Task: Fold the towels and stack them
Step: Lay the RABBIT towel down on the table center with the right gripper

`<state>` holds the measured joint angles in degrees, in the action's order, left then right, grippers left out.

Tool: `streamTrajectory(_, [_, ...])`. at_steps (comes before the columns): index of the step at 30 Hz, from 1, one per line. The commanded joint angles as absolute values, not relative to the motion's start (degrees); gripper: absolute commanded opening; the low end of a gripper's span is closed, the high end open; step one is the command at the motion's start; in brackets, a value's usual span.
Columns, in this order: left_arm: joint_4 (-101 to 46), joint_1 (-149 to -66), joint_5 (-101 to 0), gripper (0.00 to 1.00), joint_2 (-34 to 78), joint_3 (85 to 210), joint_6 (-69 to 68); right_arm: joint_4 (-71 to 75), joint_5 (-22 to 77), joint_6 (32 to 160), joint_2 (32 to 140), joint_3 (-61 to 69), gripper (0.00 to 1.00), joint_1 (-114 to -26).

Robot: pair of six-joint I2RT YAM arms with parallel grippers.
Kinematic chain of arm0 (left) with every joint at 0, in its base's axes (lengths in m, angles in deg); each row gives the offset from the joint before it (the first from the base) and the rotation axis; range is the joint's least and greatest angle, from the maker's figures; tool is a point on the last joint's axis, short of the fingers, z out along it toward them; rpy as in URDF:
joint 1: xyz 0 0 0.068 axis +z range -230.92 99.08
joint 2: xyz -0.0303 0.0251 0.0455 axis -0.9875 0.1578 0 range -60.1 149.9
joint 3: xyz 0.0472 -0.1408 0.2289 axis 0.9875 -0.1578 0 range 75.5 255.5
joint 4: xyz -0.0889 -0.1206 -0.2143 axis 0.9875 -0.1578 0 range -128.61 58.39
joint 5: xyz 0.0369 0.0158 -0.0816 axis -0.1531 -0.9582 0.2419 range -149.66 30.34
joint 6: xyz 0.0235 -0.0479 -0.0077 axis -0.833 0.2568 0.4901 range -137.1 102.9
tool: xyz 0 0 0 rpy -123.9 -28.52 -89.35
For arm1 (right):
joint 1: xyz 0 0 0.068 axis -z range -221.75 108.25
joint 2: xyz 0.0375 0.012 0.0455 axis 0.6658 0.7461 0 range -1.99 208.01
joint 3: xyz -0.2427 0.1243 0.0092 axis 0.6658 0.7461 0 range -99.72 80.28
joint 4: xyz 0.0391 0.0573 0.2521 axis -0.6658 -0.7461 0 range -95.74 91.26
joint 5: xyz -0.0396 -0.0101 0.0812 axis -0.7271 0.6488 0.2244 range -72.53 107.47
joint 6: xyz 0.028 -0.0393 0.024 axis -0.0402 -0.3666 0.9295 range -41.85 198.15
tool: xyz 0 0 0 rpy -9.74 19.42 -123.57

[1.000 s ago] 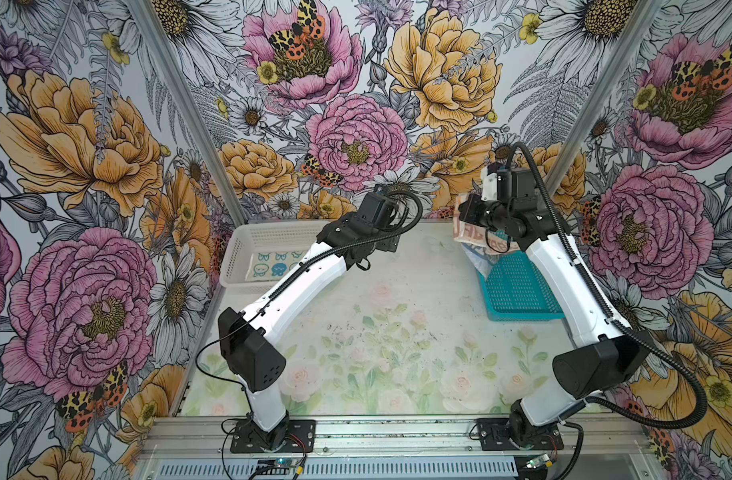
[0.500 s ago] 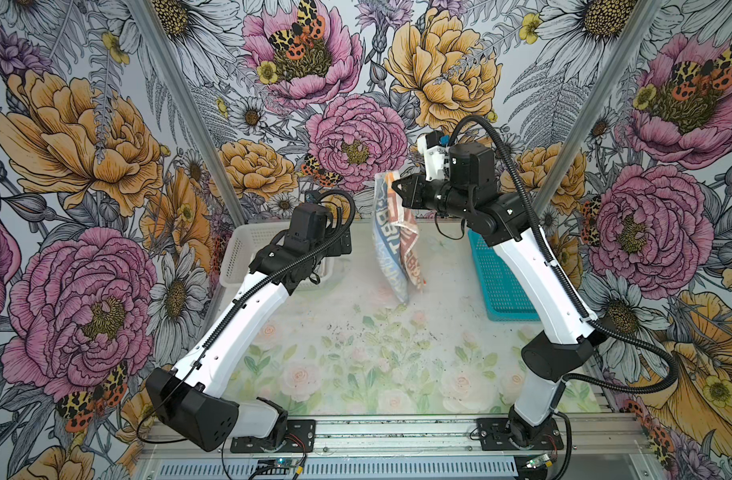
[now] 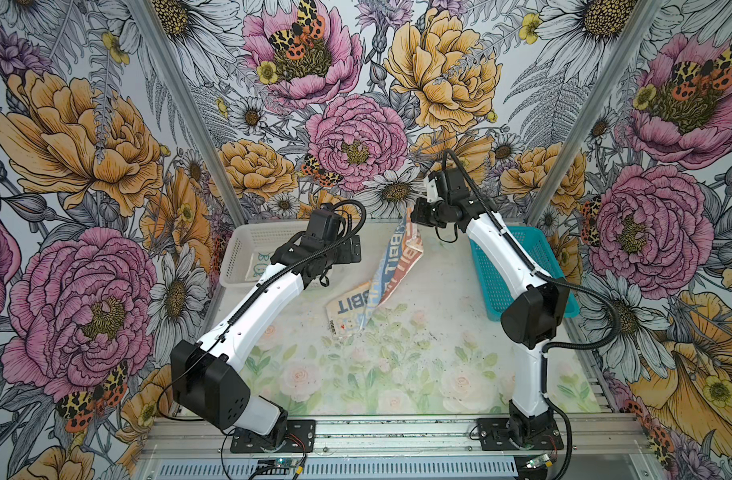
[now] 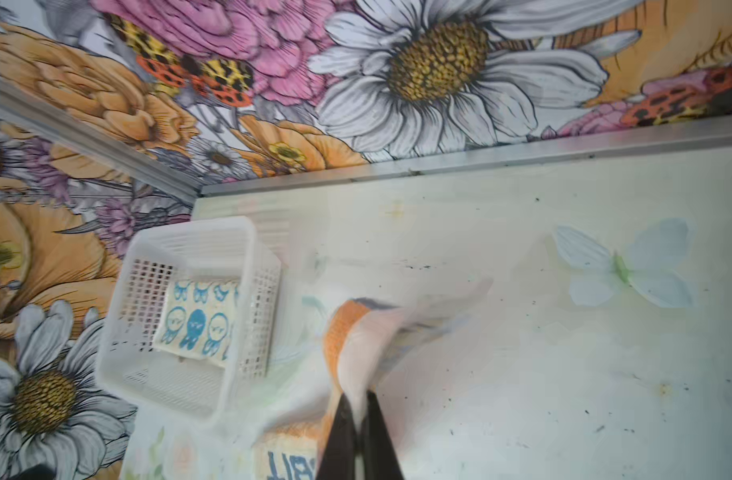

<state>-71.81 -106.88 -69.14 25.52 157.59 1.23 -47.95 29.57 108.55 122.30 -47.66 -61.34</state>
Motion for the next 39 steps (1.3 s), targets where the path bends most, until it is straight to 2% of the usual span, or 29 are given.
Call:
streamTrajectory(1, [-70.98,-106.9,-66.15,0.99,26.75,156.31,3.28,-48.58,30.68,108.03,128.85,-52.76,0.03,-59.19])
streamTrajectory(2, [-70.99,-106.93,-65.72,0.99,27.19,156.06,3.67,-48.5,31.19,108.42,130.81,-53.66,0.06,-58.31])
streamTrajectory(3, [-70.98,-106.93,-65.27,0.99,27.46,155.86,4.01,-48.53,31.81,108.56,132.11,-54.27,0.13,-57.8])
streamTrajectory(5, [-70.89,-106.94,-64.28,0.99,28.07,155.42,4.59,-48.49,32.24,108.36,133.33,-54.59,0.41,-57.0])
streamTrajectory(8, [-70.87,-106.69,-63.43,0.99,29.2,155.35,4.78,-48.5,32.32,107.01,131.84,-53.13,0.65,-57.1])
streamTrajectory(11, [-70.89,-106.07,-61.88,0.99,30.12,155.74,5.26,-48.4,31.45,105.8,127.77,-48.42,0.82,-57.22])
streamTrajectory(16, [-70.89,-105.53,-60.18,0.99,29.47,155.3,5.91,-48.24,29.6,103.05,118.9,-38.11,0.99,-59.03])
streamTrajectory(24, [-70.87,-104.81,-57.32,0.99,25.33,149.86,7.81,-44.28,28.02,102.96,106.9,-18.04,0.98,-66.87])
streamTrajectory(30, [-70.92,-104.56,-55.86,0.99,22.25,144.98,8.65,-36.16,31.64,107.43,102.97,-4.41,0.87,-72.25])
streamTrajectory(35, [-70.98,-104.47,-54.96,0.99,20.23,140.17,8.98,-33.9,32.12,108.75,105.77,-2.18,0.82,-76.08])
streamTrajectory(39, [-70.96,-103.73,-54.63,0.99,18.24,136.86,9.76,-33.73,30.94,109.38,109.65,-4.77,0.82,-78.12])
